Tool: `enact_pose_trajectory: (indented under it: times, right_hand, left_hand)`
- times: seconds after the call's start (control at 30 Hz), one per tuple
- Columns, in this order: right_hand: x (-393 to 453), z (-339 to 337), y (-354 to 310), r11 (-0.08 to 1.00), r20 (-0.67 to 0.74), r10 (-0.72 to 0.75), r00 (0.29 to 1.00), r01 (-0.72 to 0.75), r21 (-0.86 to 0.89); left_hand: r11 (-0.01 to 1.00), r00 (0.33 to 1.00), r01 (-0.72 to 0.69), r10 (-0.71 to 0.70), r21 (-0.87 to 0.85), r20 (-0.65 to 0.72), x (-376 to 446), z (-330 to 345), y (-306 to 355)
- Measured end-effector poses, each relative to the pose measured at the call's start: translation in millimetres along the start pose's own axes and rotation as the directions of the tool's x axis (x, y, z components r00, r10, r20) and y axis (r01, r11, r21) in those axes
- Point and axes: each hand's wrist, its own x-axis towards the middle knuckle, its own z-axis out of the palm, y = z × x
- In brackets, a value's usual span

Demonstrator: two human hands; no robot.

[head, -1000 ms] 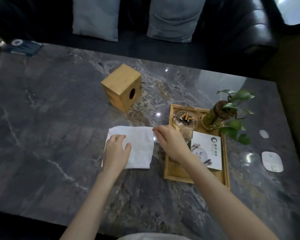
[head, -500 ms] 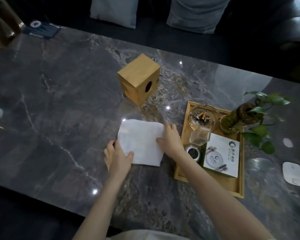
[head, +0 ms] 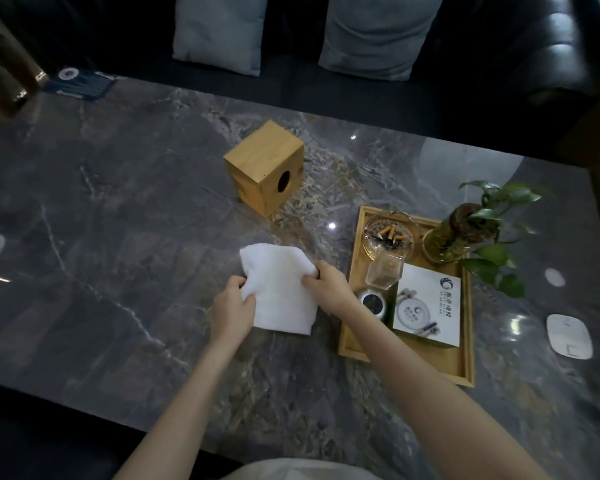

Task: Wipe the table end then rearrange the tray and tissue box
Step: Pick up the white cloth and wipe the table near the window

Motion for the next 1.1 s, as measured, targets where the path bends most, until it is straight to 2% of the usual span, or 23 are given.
enact_pose_trajectory:
  times: [0.17,0.3,0.4,0.53,0.67,0.8,0.87,0.93,1.03,1.1]
  right_hand:
    - [-20,-21,-9,0.999,-0.005,-0.018,1.0,0.018,0.035]
    - [-48,-53,-13,0.986,-0.059,-0.064,0.996,0.072,0.148]
    - [-74,-85,-11,0.954,-0.142,-0.092,0.985,0.129,0.272]
    - [-109,-131,5,0.88,-0.277,-0.024,0.961,0.152,0.451]
    - [-141,-173,33,0.74,-0.348,0.167,0.923,0.116,0.662]
    - [-172,-211,75,0.477,-0.201,0.377,0.904,-0.003,0.879]
    - [-188,-224,95,0.384,-0.167,0.394,0.904,0.003,0.923]
    - [-202,-236,115,0.289,-0.142,0.427,0.893,0.014,0.957]
    - [-219,-250,137,0.181,-0.101,0.396,0.913,0.03,0.983]
    - [-226,-257,148,0.132,-0.086,0.369,0.925,0.04,0.99]
  left_hand:
    - [0.996,0.999,-0.041,0.043,-0.078,0.019,-5,-9,24]
    - [0.969,0.994,-0.073,0.09,-0.235,0.063,-23,-15,55]
    - [0.936,0.98,-0.128,0.17,-0.328,0.101,-40,-15,84]
    - [0.858,0.945,-0.166,0.278,-0.486,0.169,-68,-1,125]
    - [0.828,0.891,-0.144,0.347,-0.543,0.292,-96,29,159]
    - [0.812,0.841,-0.057,0.353,-0.58,0.411,-129,74,182]
    - [0.807,0.798,0.049,0.323,-0.589,0.509,-141,102,191]
    - [0.788,0.725,0.205,0.276,-0.581,0.631,-153,130,198]
    - [0.724,0.549,0.444,0.246,-0.528,0.799,-167,171,202]
    - [0.697,0.442,0.538,0.246,-0.474,0.863,-175,196,200]
